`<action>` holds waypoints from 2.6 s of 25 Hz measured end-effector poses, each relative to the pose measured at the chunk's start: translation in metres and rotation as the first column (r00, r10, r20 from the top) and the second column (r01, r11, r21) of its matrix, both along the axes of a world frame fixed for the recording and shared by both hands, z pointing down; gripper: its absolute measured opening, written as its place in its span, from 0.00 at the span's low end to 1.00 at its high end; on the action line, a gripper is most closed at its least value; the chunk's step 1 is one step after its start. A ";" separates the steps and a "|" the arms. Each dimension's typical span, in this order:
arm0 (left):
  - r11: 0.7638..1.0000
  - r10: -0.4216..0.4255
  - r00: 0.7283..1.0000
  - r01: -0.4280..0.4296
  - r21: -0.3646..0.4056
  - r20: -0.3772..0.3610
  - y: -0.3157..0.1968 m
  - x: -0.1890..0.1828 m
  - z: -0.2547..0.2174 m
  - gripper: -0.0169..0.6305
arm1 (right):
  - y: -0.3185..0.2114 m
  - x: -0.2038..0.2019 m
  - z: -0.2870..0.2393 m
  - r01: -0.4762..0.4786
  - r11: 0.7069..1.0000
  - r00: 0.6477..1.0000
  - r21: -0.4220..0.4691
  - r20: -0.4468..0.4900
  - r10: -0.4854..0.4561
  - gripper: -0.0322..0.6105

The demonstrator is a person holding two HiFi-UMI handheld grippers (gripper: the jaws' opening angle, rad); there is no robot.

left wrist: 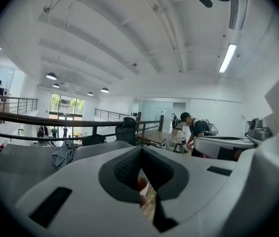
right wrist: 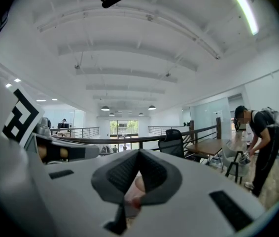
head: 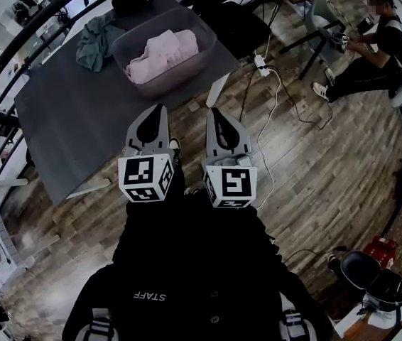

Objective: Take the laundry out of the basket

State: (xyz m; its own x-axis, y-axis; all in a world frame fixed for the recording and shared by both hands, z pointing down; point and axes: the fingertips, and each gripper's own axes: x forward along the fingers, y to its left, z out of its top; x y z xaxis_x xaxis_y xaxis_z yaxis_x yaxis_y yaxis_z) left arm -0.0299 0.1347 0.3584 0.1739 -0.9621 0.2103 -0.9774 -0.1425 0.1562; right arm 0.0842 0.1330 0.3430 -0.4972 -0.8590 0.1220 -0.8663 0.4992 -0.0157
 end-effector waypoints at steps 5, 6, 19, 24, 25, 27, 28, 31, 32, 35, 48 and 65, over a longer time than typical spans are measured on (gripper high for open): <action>1.000 0.004 1.000 -0.004 -0.003 -0.014 -0.064 -0.027 0.000 0.03 | -0.068 -0.028 -0.002 -0.004 1.000 1.000 -0.003 -0.015 0.004 0.07; 1.000 0.004 1.000 -0.004 -0.007 -0.018 -0.077 -0.034 0.001 0.03 | -0.081 -0.035 -0.002 -0.002 1.000 1.000 -0.007 -0.020 0.002 0.07; 0.996 0.029 0.999 -0.033 -0.080 -0.042 -0.191 -0.105 0.030 0.03 | -0.196 -0.116 0.018 0.000 0.998 0.997 -0.065 -0.077 -0.005 0.07; 0.994 0.033 0.998 -0.038 -0.106 -0.045 -0.218 -0.127 0.042 0.03 | -0.226 -0.128 0.027 -0.035 0.996 0.995 -0.081 -0.094 0.028 0.07; 0.993 0.035 0.998 -0.040 -0.112 -0.046 -0.222 -0.129 0.044 0.03 | -0.231 -0.129 0.030 -0.041 0.995 0.995 -0.088 -0.098 0.033 0.07; 0.991 0.038 0.998 -0.044 -0.123 -0.050 -0.230 -0.131 0.050 0.03 | -0.239 -0.130 0.036 -0.052 0.993 0.993 -0.101 -0.108 0.041 0.07; 0.991 0.040 0.998 -0.046 -0.129 -0.051 -0.234 -0.133 0.054 0.03 | -0.242 -0.130 0.039 -0.056 0.993 0.993 -0.108 -0.113 0.044 0.07; 0.987 0.040 0.998 -0.048 -0.152 -0.055 -0.242 -0.137 0.063 0.03 | -0.249 -0.133 0.048 -0.062 0.990 0.991 -0.128 -0.126 0.046 0.07; 0.986 0.040 0.998 -0.048 -0.161 -0.057 -0.244 -0.138 0.066 0.03 | -0.251 -0.134 0.050 -0.063 0.989 0.990 -0.134 -0.130 0.046 0.07; 0.982 0.039 0.997 -0.050 -0.184 -0.063 -0.250 -0.138 0.074 0.03 | -0.257 -0.134 0.057 -0.064 0.986 0.989 -0.152 -0.139 0.042 0.07; 0.955 -0.011 0.999 0.000 -0.296 -0.037 -0.276 -0.112 0.118 0.03 | -0.290 -0.108 0.095 0.005 0.968 0.992 -0.251 -0.122 -0.036 0.07; 0.865 -0.037 0.999 0.029 -0.500 -0.008 -0.317 -0.105 0.203 0.03 | -0.343 -0.093 0.157 0.074 0.912 0.986 -0.403 -0.107 -0.127 0.07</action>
